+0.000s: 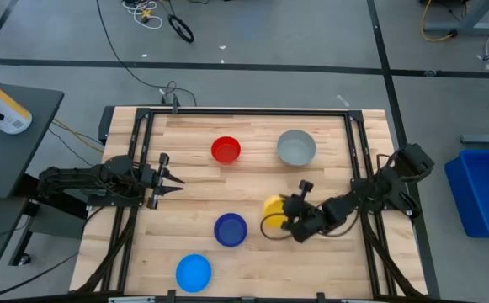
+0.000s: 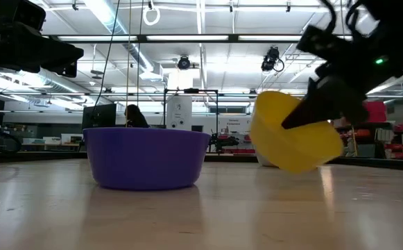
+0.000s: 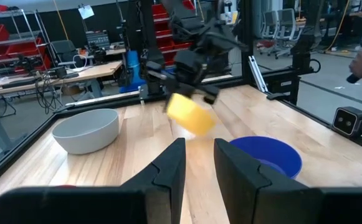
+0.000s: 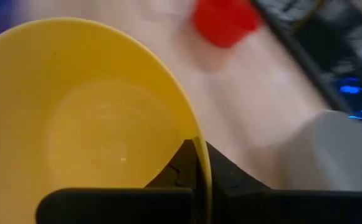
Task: Nest bowls inside each other
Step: Stack the yellow bowl on top of the gray bowl
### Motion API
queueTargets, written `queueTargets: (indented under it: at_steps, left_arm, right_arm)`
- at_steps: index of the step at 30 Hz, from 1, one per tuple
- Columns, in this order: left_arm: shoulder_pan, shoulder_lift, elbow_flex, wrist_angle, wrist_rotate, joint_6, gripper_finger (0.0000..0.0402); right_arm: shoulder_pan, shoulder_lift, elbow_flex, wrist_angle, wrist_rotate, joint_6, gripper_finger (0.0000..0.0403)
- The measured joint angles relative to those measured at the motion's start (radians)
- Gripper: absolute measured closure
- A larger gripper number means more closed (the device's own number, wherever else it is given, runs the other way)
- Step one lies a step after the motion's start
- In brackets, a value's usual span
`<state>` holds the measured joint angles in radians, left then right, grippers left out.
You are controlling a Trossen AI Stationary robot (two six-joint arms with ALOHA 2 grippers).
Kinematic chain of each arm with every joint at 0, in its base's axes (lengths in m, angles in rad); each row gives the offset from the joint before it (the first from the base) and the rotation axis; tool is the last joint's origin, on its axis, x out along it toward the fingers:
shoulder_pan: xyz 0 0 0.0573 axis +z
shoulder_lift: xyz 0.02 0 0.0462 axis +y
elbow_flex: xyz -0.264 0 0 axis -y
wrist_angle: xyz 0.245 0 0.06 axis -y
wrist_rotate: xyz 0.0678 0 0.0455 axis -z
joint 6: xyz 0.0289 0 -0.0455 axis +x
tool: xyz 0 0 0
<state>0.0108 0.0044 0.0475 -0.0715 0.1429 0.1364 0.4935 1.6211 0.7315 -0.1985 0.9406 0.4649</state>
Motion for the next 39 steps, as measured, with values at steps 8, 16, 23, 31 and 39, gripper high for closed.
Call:
queueTargets:
  at_steps: [8, 16, 23, 31, 39]
  left_arm:
    - [0.0, 0.0, 0.0, -0.005, 0.0, -0.001, 0.0308]
    - [0.0, 0.0, 0.0, -0.005, 0.0, 0.014, 0.0308]
    - [0.0, 0.001, 0.0, -0.005, 0.0, 0.008, 0.0308]
    - [0.0, 0.001, 0.0, -0.005, 0.0, 0.005, 0.0308]
    - [0.0, 0.002, 0.0, -0.005, 0.0, 0.006, 0.0308]
  right_arm:
    - [-0.088, -0.234, -0.13, 0.026, 0.133, -0.1, 0.0402]
    - [-0.253, -0.538, -0.25, 0.184, 0.16, -0.327, 0.0402]
    - [-0.559, -0.609, -0.423, 0.556, -0.108, -0.483, 0.0403]
    - [-0.84, -0.602, -0.479, 0.618, -0.363, -0.4, 0.0403]
    - [-0.93, -0.534, -0.479, 0.584, -0.509, -0.317, 0.0403]
